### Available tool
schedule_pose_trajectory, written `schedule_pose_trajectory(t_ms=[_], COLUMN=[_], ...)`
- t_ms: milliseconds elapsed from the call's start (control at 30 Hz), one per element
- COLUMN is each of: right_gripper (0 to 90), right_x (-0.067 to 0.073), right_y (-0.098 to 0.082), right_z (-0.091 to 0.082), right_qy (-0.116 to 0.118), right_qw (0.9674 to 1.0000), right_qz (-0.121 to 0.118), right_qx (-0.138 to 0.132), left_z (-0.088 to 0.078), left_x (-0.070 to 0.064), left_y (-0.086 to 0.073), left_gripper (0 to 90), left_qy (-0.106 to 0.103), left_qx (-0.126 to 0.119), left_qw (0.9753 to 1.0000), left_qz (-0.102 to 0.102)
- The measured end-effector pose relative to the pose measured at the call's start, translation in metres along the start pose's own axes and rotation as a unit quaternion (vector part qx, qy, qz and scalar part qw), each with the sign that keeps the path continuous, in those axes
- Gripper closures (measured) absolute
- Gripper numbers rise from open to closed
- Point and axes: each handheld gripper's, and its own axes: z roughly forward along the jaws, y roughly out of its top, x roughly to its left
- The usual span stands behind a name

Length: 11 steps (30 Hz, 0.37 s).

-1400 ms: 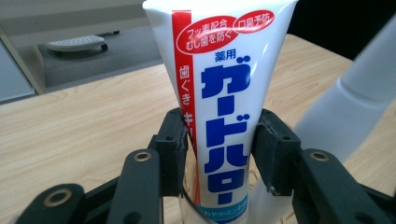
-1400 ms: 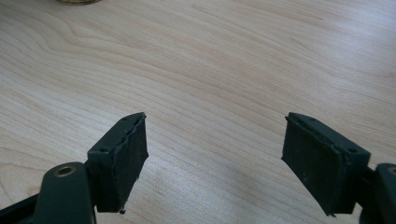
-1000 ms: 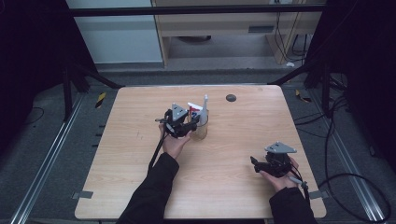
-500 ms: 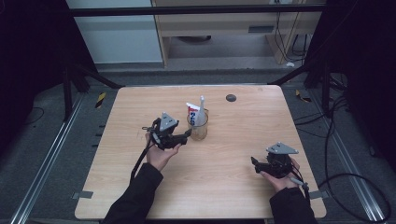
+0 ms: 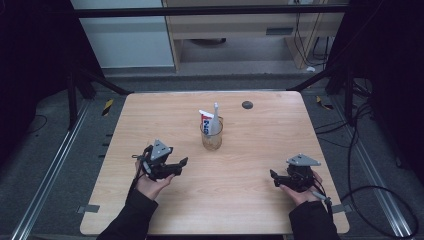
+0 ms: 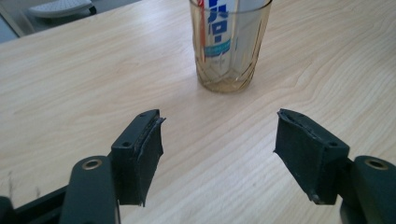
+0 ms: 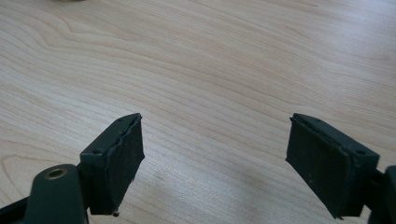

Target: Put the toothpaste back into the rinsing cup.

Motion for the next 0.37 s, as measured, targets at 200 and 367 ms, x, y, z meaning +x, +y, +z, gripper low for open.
schedule_pose_trajectory(t_ms=[200, 367], right_gripper=[16.9, 15.7], right_x=[-0.001, -0.001], right_y=[-0.002, -0.002], right_z=[0.001, 0.0], right_qy=[-0.003, -0.003], right_qw=[1.0, 1.0], right_qz=[0.004, 0.006], right_qx=[0.003, 0.003], left_z=[-0.017, -0.025], left_x=[0.01, 0.023], left_y=[-0.023, -0.043], left_gripper=[29.2, 28.6], left_qy=[0.008, 0.032], left_qx=[0.012, 0.035], left_qw=[0.9999, 0.9987], left_qz=[-0.008, -0.019])
